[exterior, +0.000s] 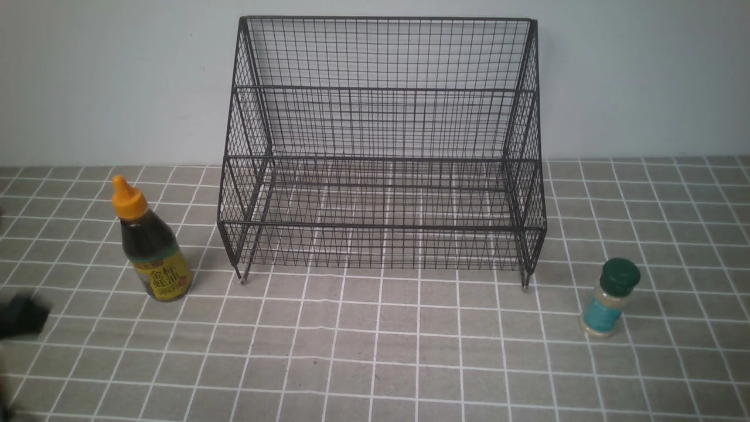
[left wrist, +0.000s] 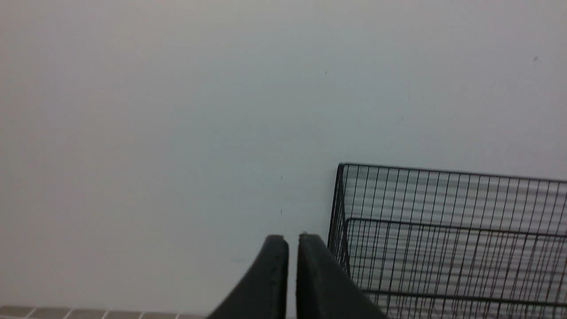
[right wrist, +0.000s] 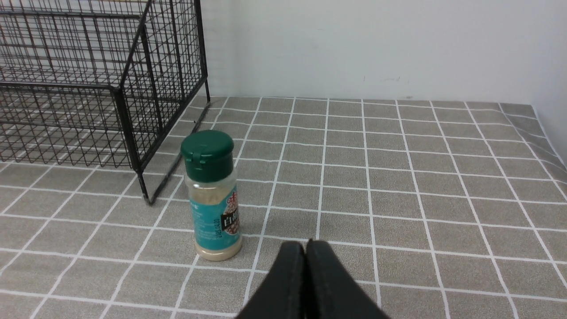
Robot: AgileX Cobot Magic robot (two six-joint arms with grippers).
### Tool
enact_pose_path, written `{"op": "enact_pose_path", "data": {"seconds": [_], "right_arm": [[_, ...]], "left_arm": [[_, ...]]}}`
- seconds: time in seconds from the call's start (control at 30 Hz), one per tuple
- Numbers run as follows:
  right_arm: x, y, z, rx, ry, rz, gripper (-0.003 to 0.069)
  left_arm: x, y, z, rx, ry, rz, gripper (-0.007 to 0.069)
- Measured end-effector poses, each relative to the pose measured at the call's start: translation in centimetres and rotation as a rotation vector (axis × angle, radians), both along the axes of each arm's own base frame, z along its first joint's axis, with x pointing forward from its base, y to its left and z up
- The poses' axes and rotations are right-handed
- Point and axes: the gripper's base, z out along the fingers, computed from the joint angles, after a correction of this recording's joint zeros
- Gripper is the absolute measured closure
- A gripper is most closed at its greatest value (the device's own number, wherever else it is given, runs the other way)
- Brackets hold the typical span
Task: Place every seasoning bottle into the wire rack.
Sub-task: Use the left arm to grab the condiment bottle closest to it
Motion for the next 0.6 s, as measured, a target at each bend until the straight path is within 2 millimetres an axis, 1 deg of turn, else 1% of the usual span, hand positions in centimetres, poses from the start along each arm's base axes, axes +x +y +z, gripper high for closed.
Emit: {"op": "enact_pose_path", "data": {"seconds": [0.03, 0.07, 0.1, 0.17, 0.23, 0.3, 0.33, 0.37, 0.4, 0.43, 0.47, 0.5, 0.6], "right_arm": [[0.0, 0.0, 0.0, 0.000, 0.000, 0.000, 0.0673], [0.0, 0.0, 0.0, 0.000, 0.000, 0.000, 0.0673], [0.0, 0.0, 0.0, 0.000, 0.000, 0.000, 0.0673], [0.0, 0.0, 0.0, 0.000, 0.000, 0.000, 0.0673], [0.0, 0.0, 0.0, 0.000, 0.000, 0.000, 0.0673], [0.0, 0.0, 0.0, 0.000, 0.000, 0.000, 0.0673], [0.0, 0.0, 0.0, 0.000, 0.000, 0.000, 0.0673], [0.0, 0.0, 0.0, 0.000, 0.000, 0.000, 0.0673], [0.0, 0.0, 0.0, 0.000, 0.000, 0.000, 0.0673], [0.0, 0.0, 0.0, 0.000, 0.001, 0.000, 0.0673], [0.0, 0.0, 0.0, 0.000, 0.000, 0.000, 0.0673], [0.0, 0.0, 0.0, 0.000, 0.000, 0.000, 0.0673], [0.0, 0.0, 0.0, 0.000, 0.000, 0.000, 0.0673]], "left_arm": [[1.7, -0.2, 0.4, 0.006, 0.030, 0.000, 0.0534], [3.0, -0.3, 0.8, 0.007, 0.041, 0.001, 0.0495], [3.9, -0.3, 0.7, 0.010, 0.063, 0.002, 0.0473], [5.9, -0.5, 0.9, 0.013, 0.090, 0.003, 0.0398], [8.1, -0.7, 0.3, 0.022, 0.138, 0.004, 0.0302], [9.9, -0.8, -0.2, 0.021, 0.174, 0.013, 0.0223], [10.1, -0.8, -0.2, 0.017, 0.175, 0.015, 0.0209], [11.3, -0.8, -0.8, 0.016, 0.208, 0.029, 0.0167], [12.0, -0.7, -1.5, 0.002, 0.237, 0.043, 0.0139], [12.2, -0.7, -1.5, 0.000, 0.239, 0.045, 0.0133], [12.6, -0.7, -2.1, -0.011, 0.259, 0.055, 0.0124], [13.4, -0.6, -2.9, -0.029, 0.287, 0.073, 0.0112], [14.6, -0.4, -4.9, -0.050, 0.332, 0.105, 0.0105]]}}
